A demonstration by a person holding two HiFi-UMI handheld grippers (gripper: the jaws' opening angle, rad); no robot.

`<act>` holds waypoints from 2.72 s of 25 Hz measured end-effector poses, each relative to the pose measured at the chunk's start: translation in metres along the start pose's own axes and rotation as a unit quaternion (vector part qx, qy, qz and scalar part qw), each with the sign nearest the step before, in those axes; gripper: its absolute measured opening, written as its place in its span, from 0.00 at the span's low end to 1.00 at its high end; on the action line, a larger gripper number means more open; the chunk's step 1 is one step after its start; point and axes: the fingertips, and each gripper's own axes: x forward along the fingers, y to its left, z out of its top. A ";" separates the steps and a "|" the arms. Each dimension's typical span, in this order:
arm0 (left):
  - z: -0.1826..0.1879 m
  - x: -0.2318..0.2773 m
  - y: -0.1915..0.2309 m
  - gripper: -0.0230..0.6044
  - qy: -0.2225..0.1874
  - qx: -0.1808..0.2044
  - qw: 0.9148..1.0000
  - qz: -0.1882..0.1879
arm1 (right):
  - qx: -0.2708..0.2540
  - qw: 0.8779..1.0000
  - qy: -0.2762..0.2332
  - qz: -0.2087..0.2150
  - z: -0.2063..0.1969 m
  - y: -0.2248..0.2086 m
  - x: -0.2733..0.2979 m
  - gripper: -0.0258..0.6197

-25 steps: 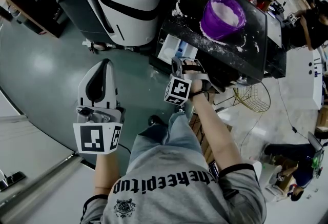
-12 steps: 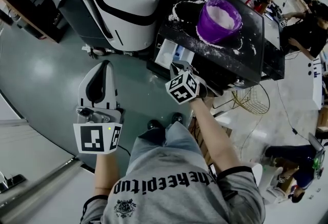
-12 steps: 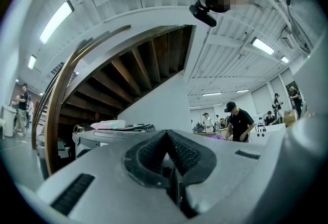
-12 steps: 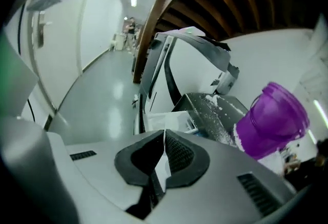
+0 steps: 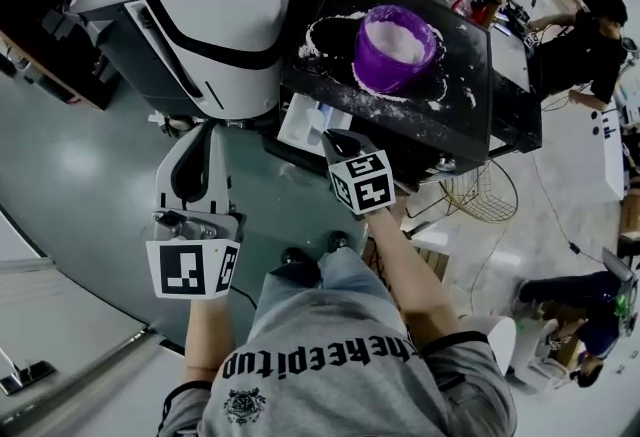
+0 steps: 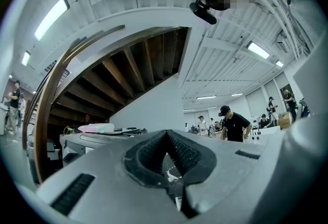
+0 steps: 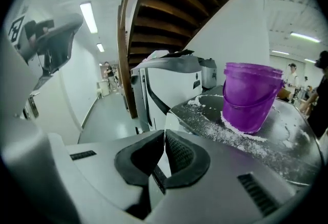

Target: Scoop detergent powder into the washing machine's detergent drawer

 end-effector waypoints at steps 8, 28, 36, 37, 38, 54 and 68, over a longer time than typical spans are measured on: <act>0.009 0.028 -0.026 0.04 -0.012 -0.010 1.000 -0.025 | 0.035 0.996 -0.074 -0.021 0.037 -0.022 -0.046 0.05; 0.034 0.062 -0.059 0.04 -0.037 -0.015 0.998 -0.047 | 0.019 0.971 -0.223 -0.086 0.117 -0.057 -0.152 0.05; 0.044 0.068 -0.075 0.04 -0.048 -0.016 0.997 -0.052 | -0.002 0.957 -0.269 -0.114 0.138 -0.073 -0.193 0.05; 0.045 0.069 -0.077 0.04 -0.050 -0.016 0.997 -0.052 | -0.003 0.955 -0.274 -0.117 0.140 -0.074 -0.198 0.05; 0.047 0.069 -0.079 0.04 -0.052 -0.016 0.997 -0.053 | -0.005 0.953 -0.279 -0.121 0.141 -0.076 -0.204 0.05; 0.059 0.066 -0.115 0.04 -0.062 -0.013 0.996 -0.061 | -0.034 0.924 -0.331 -0.187 0.147 -0.100 -0.278 0.05; 0.061 0.051 -0.133 0.04 -0.060 -0.013 0.996 -0.071 | -0.040 0.907 -0.357 -0.221 0.134 -0.099 -0.316 0.05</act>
